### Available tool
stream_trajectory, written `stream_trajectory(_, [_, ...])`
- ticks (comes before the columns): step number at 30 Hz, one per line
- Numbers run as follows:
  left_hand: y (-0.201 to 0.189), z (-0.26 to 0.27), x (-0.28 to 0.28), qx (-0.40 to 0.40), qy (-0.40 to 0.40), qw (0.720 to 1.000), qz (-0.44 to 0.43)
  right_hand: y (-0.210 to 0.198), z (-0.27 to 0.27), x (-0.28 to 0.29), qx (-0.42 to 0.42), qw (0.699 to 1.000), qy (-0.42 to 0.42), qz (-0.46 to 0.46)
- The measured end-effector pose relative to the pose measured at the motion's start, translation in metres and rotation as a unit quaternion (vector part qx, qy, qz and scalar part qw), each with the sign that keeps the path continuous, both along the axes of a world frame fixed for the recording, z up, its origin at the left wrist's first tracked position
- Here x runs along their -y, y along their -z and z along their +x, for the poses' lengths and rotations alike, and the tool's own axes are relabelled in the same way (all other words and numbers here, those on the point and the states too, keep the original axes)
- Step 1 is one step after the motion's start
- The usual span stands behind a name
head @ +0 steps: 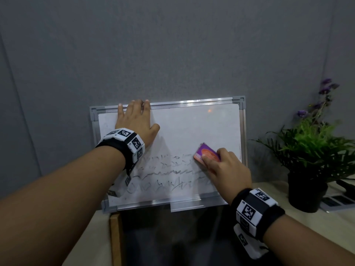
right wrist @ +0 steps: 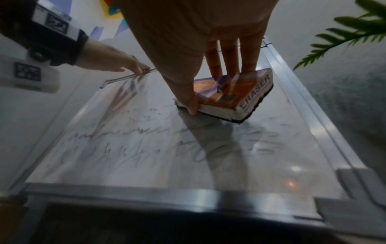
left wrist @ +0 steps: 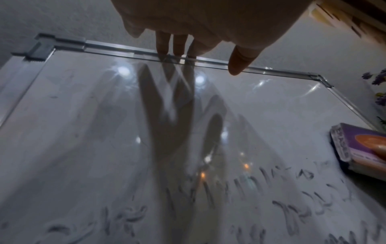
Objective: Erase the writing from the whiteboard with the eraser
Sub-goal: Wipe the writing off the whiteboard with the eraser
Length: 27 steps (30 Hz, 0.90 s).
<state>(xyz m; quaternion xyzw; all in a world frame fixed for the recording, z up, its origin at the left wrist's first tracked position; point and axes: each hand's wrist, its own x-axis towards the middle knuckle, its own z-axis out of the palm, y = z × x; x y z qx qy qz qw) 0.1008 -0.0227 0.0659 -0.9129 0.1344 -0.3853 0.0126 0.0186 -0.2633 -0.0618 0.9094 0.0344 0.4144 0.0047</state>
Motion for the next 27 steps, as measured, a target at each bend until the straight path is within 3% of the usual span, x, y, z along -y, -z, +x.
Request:
stream_trajectory(7, [0.000,-0.001,0.001,0.004,0.004,1.000,0.001,-0.003,0.002,0.018,0.002,0.999,0.040,0.029])
stream_trajectory(14, [0.000,-0.001,0.001,-0.001,-0.003,1.000,0.002,0.002,0.005,-0.010,-0.006,1.000,0.008,-0.015])
stream_trajectory(22, [0.001,0.000,0.000,0.001,-0.003,1.000,0.006,-0.003,-0.002,0.022,0.000,0.998,0.040,0.041])
stream_trajectory(27, [0.001,0.000,0.002,0.002,-0.005,1.000,0.002,-0.001,0.001,0.008,-0.011,1.000,0.027,0.005])
